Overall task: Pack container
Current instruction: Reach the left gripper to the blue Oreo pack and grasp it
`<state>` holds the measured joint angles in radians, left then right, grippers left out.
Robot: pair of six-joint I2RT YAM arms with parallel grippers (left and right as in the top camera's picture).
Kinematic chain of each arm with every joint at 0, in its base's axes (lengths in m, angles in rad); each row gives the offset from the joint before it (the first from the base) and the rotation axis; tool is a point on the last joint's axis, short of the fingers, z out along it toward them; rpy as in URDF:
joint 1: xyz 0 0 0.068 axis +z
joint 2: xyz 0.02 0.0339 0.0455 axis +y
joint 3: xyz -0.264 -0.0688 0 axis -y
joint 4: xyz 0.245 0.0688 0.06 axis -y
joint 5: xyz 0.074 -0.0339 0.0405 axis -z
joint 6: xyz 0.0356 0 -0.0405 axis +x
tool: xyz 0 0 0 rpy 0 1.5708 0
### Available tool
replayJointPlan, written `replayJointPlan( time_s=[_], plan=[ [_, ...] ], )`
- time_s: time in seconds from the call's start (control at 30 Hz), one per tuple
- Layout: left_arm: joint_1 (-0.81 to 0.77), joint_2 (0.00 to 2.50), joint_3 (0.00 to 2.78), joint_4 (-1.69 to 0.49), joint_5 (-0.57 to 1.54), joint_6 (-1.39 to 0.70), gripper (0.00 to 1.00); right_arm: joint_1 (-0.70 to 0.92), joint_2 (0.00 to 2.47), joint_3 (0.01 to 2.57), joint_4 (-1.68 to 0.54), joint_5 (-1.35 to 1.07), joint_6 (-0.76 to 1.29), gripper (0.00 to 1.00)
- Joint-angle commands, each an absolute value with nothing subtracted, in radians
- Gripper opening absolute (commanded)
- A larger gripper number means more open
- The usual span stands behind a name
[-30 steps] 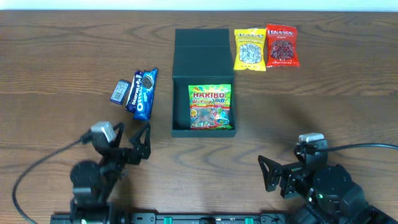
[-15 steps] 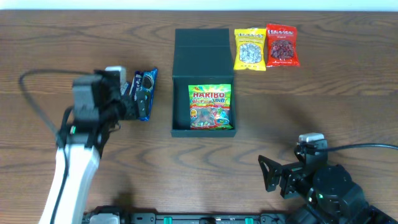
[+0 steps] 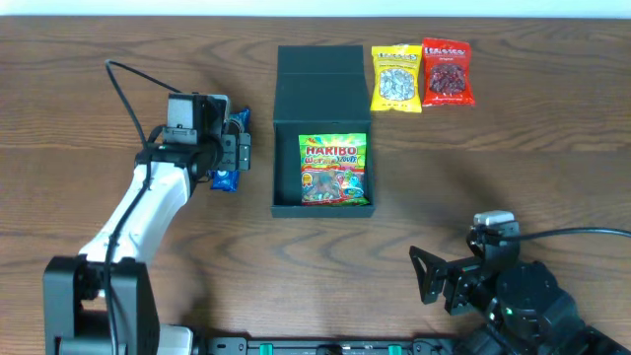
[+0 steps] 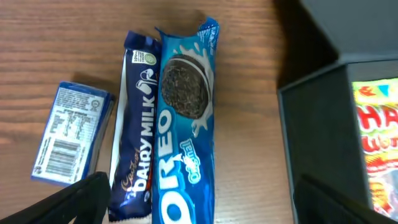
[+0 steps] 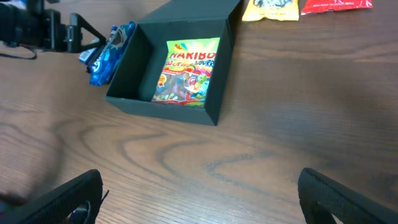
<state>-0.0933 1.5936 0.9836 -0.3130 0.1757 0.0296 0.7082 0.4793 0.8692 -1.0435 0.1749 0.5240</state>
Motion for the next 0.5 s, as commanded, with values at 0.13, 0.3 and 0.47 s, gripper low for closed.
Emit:
replayJointPlan(
  time_s=[0.13, 0.3, 0.47],
  plan=[
    [-0.093, 1.666, 1.003, -0.312, 0.188, 0.045, 0.95, 0.714, 0.476, 0.877, -1.045, 0.183, 0.538, 0.99],
    [-0.093, 1.714, 1.003, -0.303, 0.202, 0.046, 1.0, 0.714, 0.476, 0.877, -1.045, 0.183, 0.538, 0.99],
    [-0.093, 1.759, 1.003, -0.287, 0.212, 0.045, 0.86, 0.714, 0.476, 0.877, -1.045, 0.183, 0.538, 0.99]
  ],
)
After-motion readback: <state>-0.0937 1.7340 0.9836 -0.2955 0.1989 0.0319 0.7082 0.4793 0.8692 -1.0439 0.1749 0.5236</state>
